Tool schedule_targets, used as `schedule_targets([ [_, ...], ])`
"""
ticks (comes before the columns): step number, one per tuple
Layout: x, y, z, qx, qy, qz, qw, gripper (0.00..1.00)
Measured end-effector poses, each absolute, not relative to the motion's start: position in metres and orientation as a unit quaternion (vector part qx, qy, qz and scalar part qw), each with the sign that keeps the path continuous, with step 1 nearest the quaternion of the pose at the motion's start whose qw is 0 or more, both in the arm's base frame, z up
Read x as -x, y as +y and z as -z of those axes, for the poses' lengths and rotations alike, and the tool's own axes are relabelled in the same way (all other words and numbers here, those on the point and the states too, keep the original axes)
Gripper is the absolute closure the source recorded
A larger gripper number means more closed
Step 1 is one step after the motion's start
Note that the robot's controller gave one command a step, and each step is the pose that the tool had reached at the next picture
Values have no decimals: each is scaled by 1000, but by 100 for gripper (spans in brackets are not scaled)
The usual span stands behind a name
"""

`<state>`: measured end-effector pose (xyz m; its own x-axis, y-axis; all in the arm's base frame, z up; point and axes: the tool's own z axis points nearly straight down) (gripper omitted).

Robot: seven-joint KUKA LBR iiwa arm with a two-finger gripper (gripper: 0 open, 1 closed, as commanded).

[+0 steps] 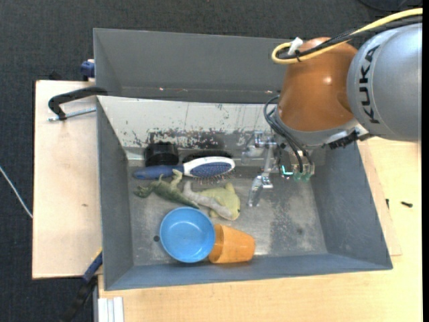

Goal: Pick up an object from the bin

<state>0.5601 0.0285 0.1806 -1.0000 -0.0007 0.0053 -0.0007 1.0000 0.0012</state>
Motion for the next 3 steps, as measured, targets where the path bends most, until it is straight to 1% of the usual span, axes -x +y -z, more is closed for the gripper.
schedule_targets([
  [1, -549, 97, -73, -196, -981, -1, -7, 0],
  [2, -547, 97, -73, -195, -981, 1, -3, 100],
  [3, -556, 120, -246, -307, -952, 0, -7, 100],
])
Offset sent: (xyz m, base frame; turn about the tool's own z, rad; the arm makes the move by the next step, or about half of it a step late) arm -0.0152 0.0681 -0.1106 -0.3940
